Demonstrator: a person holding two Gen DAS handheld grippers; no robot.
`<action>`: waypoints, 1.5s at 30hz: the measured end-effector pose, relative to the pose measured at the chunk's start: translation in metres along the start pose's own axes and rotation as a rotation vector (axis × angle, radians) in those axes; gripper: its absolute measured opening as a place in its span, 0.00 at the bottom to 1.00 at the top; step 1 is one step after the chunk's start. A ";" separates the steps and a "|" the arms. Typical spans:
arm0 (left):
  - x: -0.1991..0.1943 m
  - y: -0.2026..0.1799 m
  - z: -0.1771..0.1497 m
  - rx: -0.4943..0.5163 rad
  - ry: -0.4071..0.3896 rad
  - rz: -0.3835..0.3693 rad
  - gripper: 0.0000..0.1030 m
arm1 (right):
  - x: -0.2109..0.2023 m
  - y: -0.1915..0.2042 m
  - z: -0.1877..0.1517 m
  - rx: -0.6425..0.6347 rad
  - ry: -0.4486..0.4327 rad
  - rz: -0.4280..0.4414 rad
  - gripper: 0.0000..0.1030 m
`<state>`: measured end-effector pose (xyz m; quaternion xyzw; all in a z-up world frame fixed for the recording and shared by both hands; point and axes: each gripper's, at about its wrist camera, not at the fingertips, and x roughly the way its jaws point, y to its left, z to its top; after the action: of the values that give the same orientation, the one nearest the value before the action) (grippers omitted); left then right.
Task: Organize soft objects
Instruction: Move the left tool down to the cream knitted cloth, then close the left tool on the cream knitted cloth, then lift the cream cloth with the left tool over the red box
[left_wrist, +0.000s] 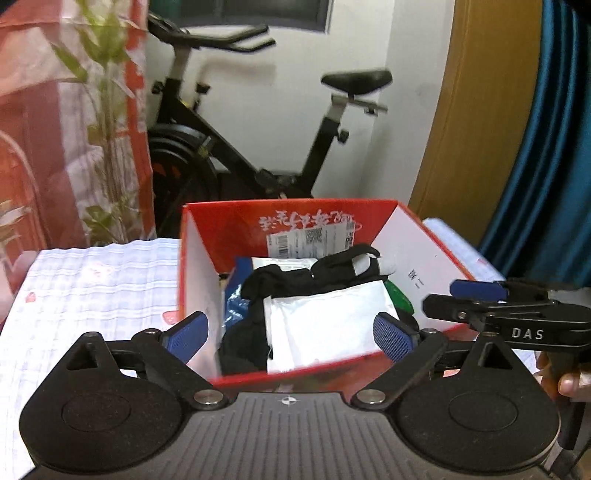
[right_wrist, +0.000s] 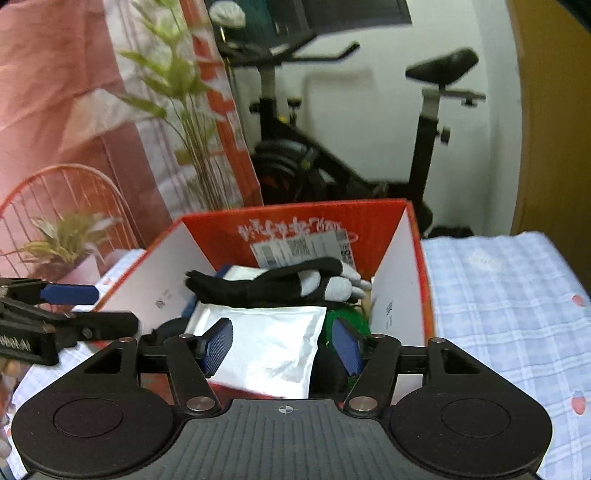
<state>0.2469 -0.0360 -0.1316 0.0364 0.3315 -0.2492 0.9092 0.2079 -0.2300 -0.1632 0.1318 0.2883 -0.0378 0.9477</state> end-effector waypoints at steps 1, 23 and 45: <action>-0.007 0.002 -0.005 -0.004 -0.011 0.007 0.95 | -0.008 0.001 -0.004 -0.003 -0.017 0.003 0.55; 0.000 0.013 -0.129 -0.131 0.067 0.079 0.83 | -0.046 -0.011 -0.135 0.001 -0.014 -0.091 0.55; 0.002 0.006 -0.147 -0.165 0.069 -0.069 0.28 | -0.036 -0.020 -0.149 0.036 0.037 -0.037 0.22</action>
<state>0.1648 0.0024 -0.2479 -0.0417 0.3831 -0.2510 0.8880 0.0953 -0.2084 -0.2671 0.1445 0.3073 -0.0579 0.9388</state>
